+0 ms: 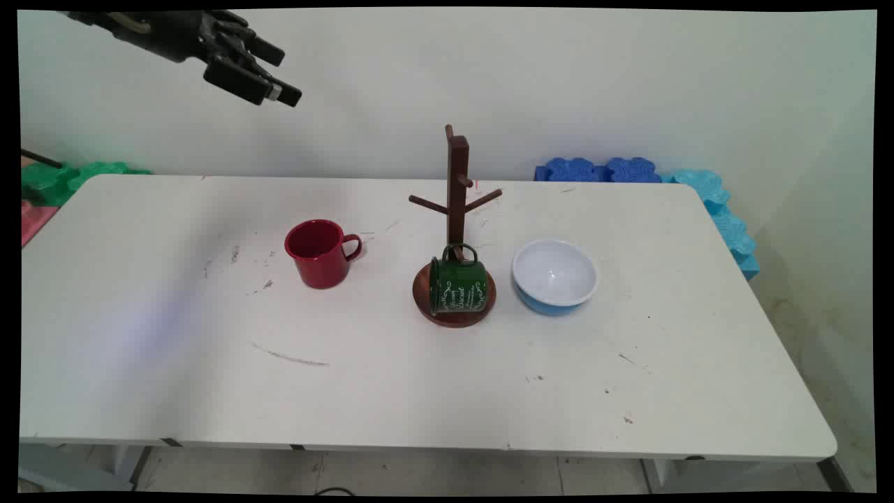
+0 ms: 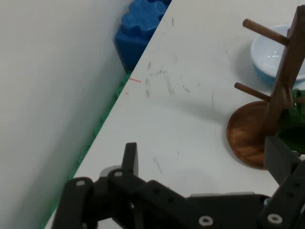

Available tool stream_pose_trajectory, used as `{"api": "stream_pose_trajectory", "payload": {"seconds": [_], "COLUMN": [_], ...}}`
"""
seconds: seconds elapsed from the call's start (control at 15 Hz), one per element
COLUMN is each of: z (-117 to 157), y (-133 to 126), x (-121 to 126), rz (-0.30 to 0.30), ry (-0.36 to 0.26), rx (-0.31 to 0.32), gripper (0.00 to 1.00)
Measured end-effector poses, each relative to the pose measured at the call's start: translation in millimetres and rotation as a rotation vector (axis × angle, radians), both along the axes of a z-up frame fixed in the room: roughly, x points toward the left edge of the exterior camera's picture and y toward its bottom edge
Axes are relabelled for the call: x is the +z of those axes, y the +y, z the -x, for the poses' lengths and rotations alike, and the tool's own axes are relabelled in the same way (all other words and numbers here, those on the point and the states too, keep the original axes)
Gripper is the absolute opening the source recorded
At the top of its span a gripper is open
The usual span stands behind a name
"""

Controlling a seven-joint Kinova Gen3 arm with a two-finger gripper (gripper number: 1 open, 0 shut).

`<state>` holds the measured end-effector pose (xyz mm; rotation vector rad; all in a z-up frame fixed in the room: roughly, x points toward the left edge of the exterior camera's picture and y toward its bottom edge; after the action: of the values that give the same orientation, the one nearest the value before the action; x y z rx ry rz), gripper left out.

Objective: Pick up the green mug from the rack

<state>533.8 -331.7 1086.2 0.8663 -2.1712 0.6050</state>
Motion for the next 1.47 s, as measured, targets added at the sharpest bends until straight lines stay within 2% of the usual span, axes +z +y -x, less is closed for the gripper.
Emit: {"api": "stream_pose_trajectory", "payload": {"seconds": [0.27, 0.67, 1.07, 1.47], "z": [-1.2, 3.3, 16.3, 27.3], "y": [0.1, 7.3, 21.3, 31.5], "x": [-4.7, -24.5, -57.6, -94.0], "rz": [-0.022, -0.081, -0.141, -0.176], "ry": [0.011, 0.057, 0.132, 0.204], "rx": [0.009, 0.011, -0.006, -0.021], "gripper": [1.0, 1.0, 1.0, 1.0]}}
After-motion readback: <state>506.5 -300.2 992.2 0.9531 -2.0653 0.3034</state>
